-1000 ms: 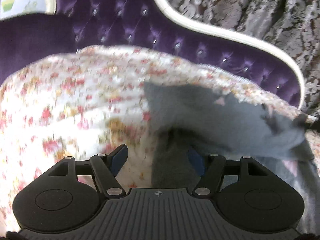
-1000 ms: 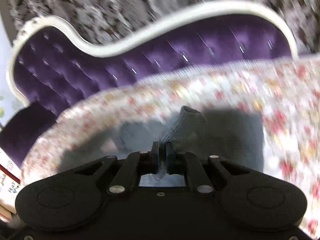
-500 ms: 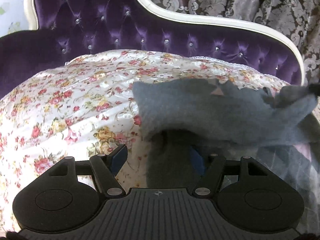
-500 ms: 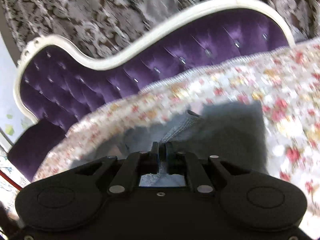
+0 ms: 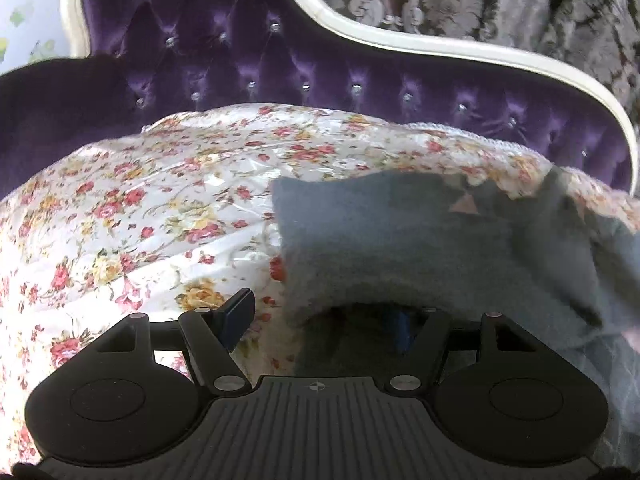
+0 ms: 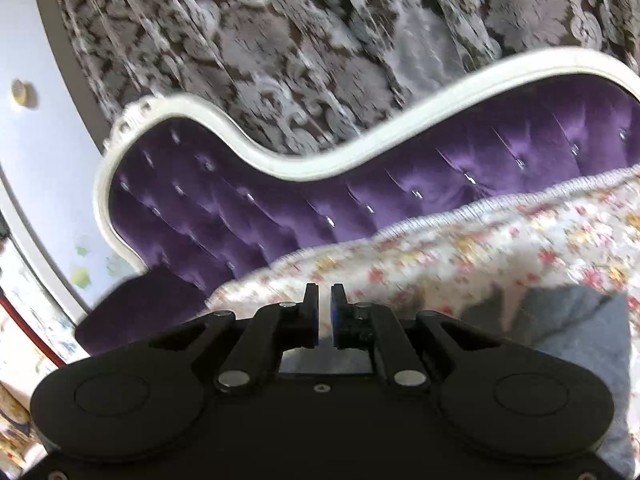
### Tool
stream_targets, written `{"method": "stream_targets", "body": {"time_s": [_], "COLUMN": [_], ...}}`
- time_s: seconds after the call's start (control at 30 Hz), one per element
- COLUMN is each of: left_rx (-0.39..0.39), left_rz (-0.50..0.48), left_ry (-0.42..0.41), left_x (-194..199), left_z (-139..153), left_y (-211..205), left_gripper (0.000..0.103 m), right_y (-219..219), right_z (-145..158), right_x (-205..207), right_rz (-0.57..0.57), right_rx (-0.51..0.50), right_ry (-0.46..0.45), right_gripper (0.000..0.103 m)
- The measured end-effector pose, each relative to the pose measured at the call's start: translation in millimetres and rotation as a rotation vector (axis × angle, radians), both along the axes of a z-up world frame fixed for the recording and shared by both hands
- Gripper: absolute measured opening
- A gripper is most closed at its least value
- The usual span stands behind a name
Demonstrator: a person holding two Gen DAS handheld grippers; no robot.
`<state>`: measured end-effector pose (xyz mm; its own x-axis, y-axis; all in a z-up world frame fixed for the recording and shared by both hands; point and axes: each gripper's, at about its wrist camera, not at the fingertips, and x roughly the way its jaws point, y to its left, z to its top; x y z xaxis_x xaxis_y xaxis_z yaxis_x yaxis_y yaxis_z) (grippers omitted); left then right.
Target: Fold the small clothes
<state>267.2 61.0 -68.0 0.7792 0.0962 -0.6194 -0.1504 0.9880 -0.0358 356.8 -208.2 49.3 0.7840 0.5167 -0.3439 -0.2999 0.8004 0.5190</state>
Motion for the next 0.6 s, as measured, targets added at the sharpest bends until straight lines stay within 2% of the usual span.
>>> {"method": "stream_targets", "body": {"time_s": [0.07,0.17,0.23,0.27,0.3,0.37,0.5,0.6], "left_rx": [-0.018,-0.033,-0.039,-0.052,-0.069,-0.086,-0.093,-0.095], "left_rz": [0.029,0.028,0.031,0.037,0.047,0.064,0.079,0.085], "left_ry": [0.003,0.007,0.008,0.008,0.007,0.005,0.005,0.006], "left_x": [0,-3,-5,-5,-6,-5,-6,-7], "left_z": [1,-1,0,0,0,0,-1,-1], "left_y": [8,13,15,18,21,26,28,28], "left_gripper": [0.066,0.067,0.067,0.067,0.068,0.069,0.069,0.070], "right_y": [-5,-9,-4,-1,2,14,55,87], "right_z": [7,-1,-19,-29,-39,-56,-73,-82], "right_x": [-5,-2,5,8,10,12,18,33], "right_rz": [-0.006,-0.010,-0.015,-0.016,-0.018,-0.020,0.024,0.055], "right_rx": [0.003,-0.070,-0.173,-0.204,-0.227,-0.281,-0.393,-0.431], "right_ry": [-0.025,0.038,0.109,0.138,0.158,0.167,0.117,0.113], "right_gripper": [0.014,0.025,0.063,0.072,0.076,0.075,0.075,0.074]}}
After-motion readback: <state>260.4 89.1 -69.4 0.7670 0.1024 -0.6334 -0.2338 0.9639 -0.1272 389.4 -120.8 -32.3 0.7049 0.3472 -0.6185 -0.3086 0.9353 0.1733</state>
